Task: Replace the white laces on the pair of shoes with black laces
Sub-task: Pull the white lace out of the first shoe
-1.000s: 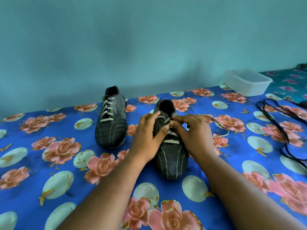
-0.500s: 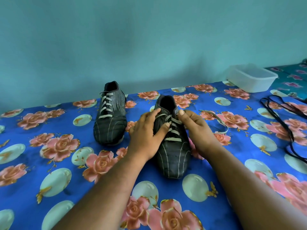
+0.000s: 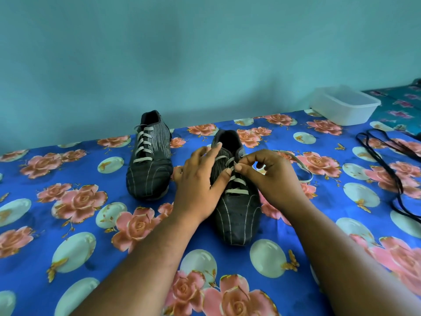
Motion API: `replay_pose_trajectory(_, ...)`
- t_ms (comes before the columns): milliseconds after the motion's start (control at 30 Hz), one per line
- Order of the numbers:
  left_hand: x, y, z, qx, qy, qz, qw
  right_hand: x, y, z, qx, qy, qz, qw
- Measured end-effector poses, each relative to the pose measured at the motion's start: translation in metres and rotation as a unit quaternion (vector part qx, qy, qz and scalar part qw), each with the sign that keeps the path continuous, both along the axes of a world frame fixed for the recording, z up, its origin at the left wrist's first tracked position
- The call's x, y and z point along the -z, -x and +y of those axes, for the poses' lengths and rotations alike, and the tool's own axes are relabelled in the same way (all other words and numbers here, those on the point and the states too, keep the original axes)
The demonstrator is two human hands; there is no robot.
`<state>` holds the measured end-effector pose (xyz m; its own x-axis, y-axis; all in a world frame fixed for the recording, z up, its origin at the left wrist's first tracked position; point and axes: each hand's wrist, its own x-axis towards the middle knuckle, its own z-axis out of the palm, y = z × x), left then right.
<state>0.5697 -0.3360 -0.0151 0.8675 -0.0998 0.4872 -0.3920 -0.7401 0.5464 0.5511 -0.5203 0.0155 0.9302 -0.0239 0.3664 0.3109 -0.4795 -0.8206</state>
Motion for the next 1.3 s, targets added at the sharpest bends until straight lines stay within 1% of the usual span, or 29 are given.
replay_pose_trajectory(133,0.002,-0.001,0.0,0.019,0.002,-0.023,1.0,0.0,-0.002,0.001,0.001,0.001,-0.016,1.0)
replay_pose_trajectory(300,0.002,0.001,0.0,0.015,0.019,0.003,1.0,0.001,-0.006,0.002,0.001,-0.046,0.025,0.999)
replay_pose_trajectory(433,0.001,0.003,0.0,0.019,0.021,0.011,1.0,-0.004,-0.006,0.002,-0.02,-0.123,0.085,0.989)
replay_pose_trajectory(533,0.001,0.002,0.0,0.011,0.022,0.004,1.0,-0.008,-0.004,0.001,-0.037,-0.191,0.11,0.975)
replay_pose_trajectory(700,0.001,0.002,-0.001,0.01,0.011,-0.001,1.0,-0.009,-0.002,-0.003,-0.039,-0.222,0.14,0.964)
replay_pose_trajectory(733,0.0,0.003,-0.002,0.01,0.011,0.0,1.0,-0.009,-0.002,-0.002,-0.026,-0.203,0.131,0.97)
replay_pose_trajectory(800,-0.001,0.003,-0.002,0.008,0.011,-0.003,1.0,-0.007,-0.003,0.0,0.003,-0.097,0.078,0.992)
replay_pose_trajectory(833,-0.001,0.001,-0.002,0.008,0.01,-0.007,1.0,-0.005,-0.004,0.0,0.017,-0.041,0.047,0.998)
replay_pose_trajectory(867,-0.001,0.0,-0.002,0.013,0.008,-0.014,1.0,-0.004,-0.005,0.001,0.029,-0.013,0.026,0.999)
replay_pose_trajectory(933,0.0,-0.001,-0.001,0.038,0.006,-0.03,0.999,-0.002,-0.005,0.0,0.047,-0.003,-0.001,0.999)
replay_pose_trajectory(1000,0.0,-0.002,-0.001,0.059,0.011,-0.03,0.998,-0.003,-0.004,-0.001,0.045,0.004,-0.015,0.999)
replay_pose_trajectory(1100,-0.001,-0.001,-0.002,0.059,0.024,0.008,0.998,-0.009,0.003,0.0,-0.025,-0.081,-0.002,0.996)
replay_pose_trajectory(1200,-0.002,0.001,-0.002,0.057,0.017,0.016,0.998,-0.016,0.011,-0.001,-0.097,-0.208,0.015,0.973)
replay_pose_trajectory(1233,-0.002,0.0,-0.002,0.058,0.017,0.02,0.998,-0.018,0.012,-0.002,-0.093,-0.239,0.021,0.966)
replay_pose_trajectory(1267,-0.002,0.0,-0.002,0.057,0.019,0.023,0.998,-0.018,0.012,-0.004,-0.073,-0.241,0.023,0.968)
replay_pose_trajectory(1300,-0.001,-0.001,-0.002,0.055,0.021,0.022,0.998,-0.017,0.009,-0.005,-0.046,-0.212,0.024,0.976)
